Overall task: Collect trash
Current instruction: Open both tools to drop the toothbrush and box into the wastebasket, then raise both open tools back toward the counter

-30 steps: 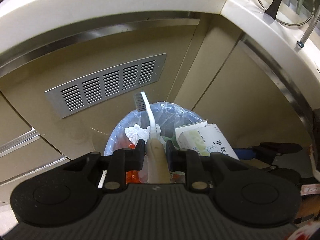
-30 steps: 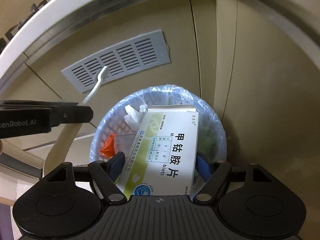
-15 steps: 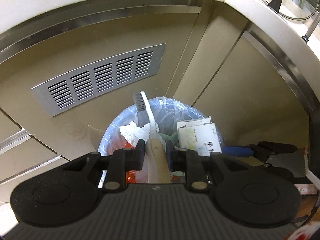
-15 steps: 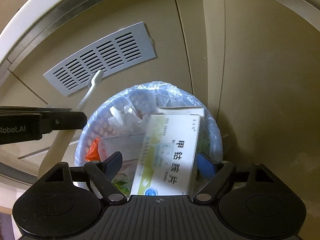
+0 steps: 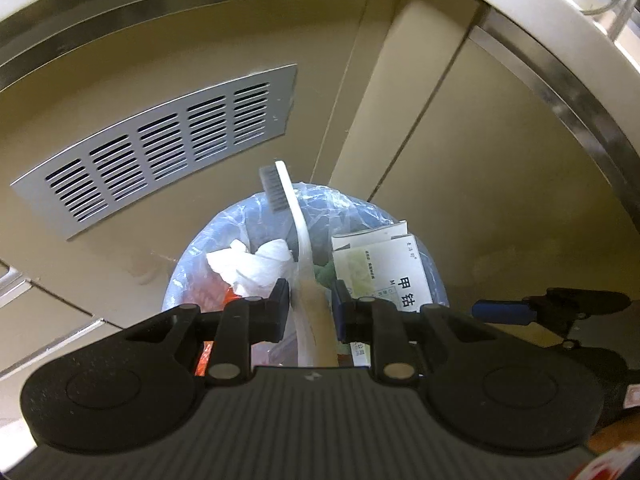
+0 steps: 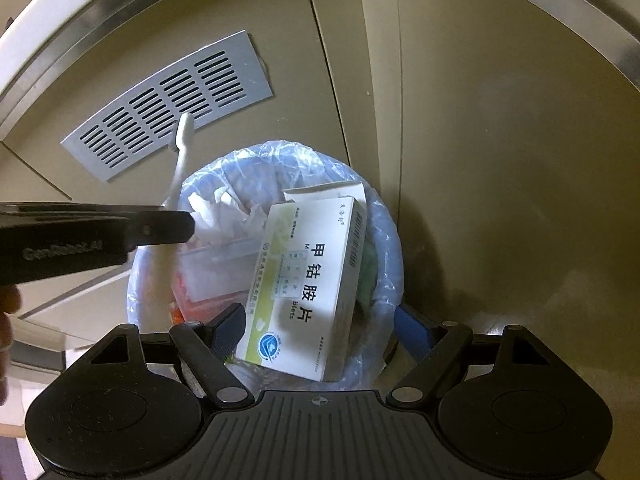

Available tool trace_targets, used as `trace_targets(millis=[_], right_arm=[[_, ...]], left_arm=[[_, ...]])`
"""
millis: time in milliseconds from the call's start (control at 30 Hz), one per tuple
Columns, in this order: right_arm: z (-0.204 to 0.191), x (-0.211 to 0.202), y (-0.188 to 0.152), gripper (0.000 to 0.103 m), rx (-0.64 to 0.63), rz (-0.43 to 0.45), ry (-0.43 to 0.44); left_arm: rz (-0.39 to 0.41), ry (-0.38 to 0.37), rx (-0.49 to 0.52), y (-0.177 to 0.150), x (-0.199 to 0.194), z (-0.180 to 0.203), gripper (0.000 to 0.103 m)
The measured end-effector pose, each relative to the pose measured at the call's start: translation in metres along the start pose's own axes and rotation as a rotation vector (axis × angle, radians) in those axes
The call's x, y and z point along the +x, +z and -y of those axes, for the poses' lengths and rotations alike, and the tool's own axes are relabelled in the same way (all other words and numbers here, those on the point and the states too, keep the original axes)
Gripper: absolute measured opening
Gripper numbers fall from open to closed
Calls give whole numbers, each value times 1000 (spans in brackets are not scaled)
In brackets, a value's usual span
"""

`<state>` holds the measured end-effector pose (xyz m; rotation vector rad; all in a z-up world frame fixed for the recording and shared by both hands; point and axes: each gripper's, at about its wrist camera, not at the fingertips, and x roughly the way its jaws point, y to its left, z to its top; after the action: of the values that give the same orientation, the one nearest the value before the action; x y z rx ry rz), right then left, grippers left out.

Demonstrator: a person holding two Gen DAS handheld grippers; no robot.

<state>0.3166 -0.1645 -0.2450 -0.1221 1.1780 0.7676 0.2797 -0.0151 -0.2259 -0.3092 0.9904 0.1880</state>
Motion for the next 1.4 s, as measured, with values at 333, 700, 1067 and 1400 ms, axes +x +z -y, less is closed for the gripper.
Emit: trace_targets(millis=[333,700,1067,1400], right_arm=[[-5,-7,1,82,-10,2,23],[-14,-22,-1,82,-44,23,47],[-35,-57,-3,82,-81,37,76],[-45,-111,0,82,-107,100,164]], left_arm=[[-27,14,4,-7,-5,1,26],[-12,43,-50,-19,-33,-9,26],[5,79,-102,-33,-79,-6,27],[43,124,-124,-41,-138,-2,34]])
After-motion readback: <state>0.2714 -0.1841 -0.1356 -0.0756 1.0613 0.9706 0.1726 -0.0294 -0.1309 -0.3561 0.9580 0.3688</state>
